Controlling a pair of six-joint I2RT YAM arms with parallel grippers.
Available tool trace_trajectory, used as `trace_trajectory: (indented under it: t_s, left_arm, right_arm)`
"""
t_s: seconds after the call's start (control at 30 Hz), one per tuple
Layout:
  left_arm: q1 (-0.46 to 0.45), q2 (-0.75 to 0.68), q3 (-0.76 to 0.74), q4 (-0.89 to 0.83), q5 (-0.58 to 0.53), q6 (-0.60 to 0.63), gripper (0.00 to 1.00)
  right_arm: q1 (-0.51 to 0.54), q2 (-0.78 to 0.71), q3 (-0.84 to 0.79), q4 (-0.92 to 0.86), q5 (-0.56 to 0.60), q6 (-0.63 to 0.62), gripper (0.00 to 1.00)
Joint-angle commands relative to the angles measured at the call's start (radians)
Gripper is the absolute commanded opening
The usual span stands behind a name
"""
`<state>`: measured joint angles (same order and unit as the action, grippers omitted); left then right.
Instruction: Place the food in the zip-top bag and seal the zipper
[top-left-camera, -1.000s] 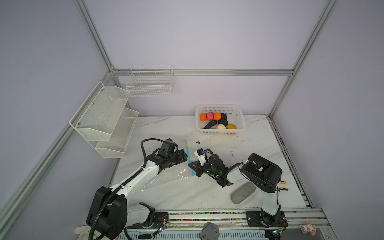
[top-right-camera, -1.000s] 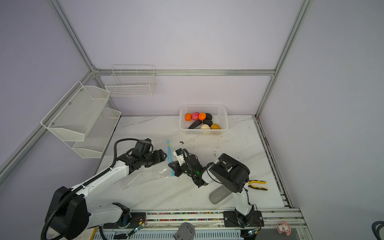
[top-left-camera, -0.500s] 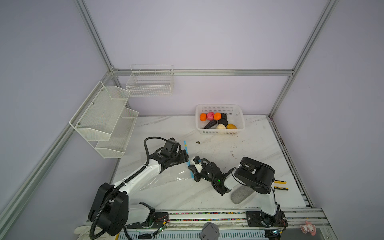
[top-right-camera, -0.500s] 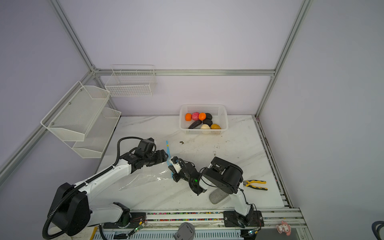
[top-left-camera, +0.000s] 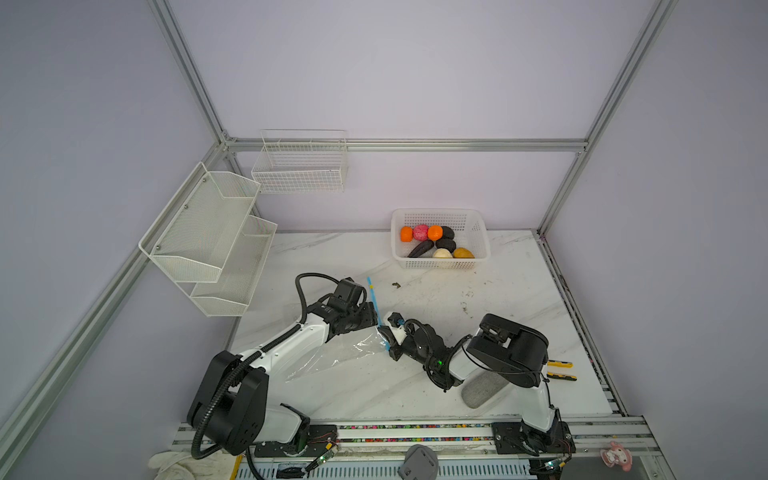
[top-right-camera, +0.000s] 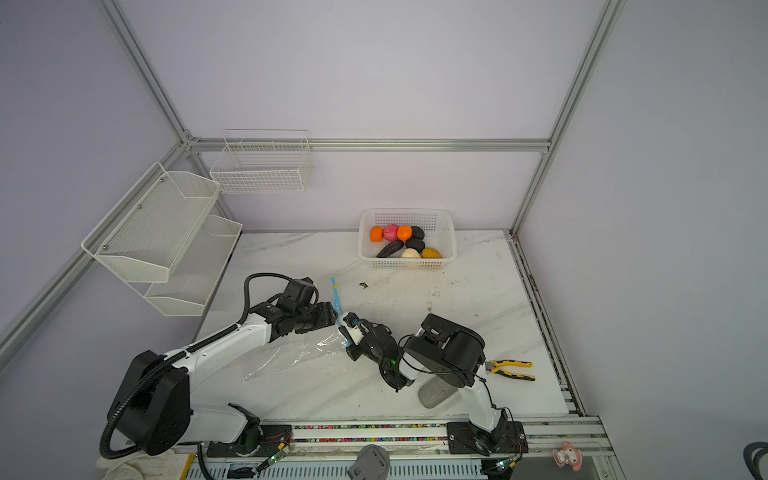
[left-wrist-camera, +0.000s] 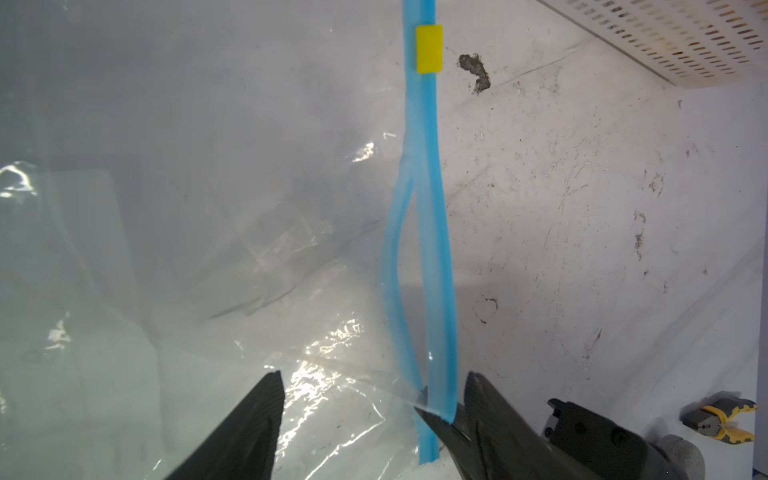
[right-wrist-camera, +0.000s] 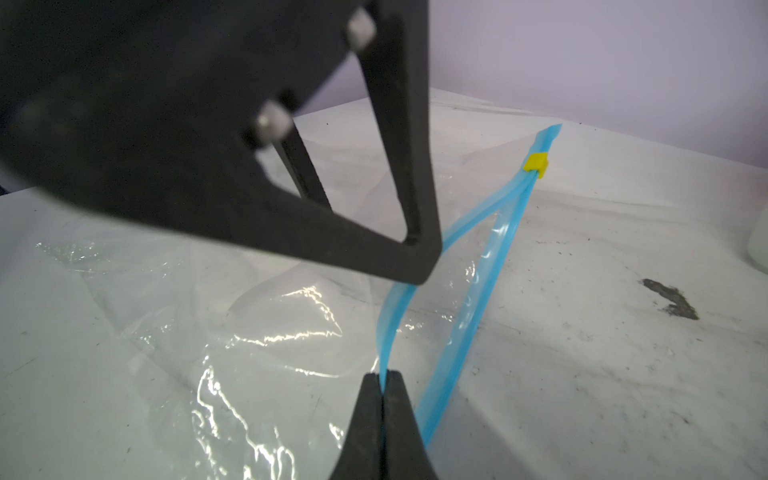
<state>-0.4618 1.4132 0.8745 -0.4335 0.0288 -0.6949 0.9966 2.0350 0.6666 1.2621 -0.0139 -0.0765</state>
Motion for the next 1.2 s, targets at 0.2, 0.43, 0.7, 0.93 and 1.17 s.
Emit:
trace_trajectory:
  t_s: [0.2,0.43,0.7,0.93,1.17]
  left_arm:
    - [-0.032,0.054,0.133,0.006,-0.104,0.087,0.69]
    - [-0.055,0.091,0.166,-0.013,-0.163,0.111,0.61]
    - [-0.125,0.099,0.194,-0.06,-0.284,0.186,0.61]
    - [-0.15,0.116,0.2,-0.084,-0.357,0.199,0.58]
    - [-0.162,0.136,0.246,-0.118,-0.377,0.207,0.44]
  right_arm:
    - [0.034,0.027,0.013,0.058,0.036,-0.039,0.0]
    - [0.042,0.042,0.034,0.057,0.04,-0.046,0.0]
    - [0.044,0.051,0.059,0.037,0.026,-0.036,0.0]
    - [0.044,0.06,0.068,0.051,0.014,-0.019,0.0]
    - [0.043,0.068,0.075,0.05,0.013,-0.007,0.0]
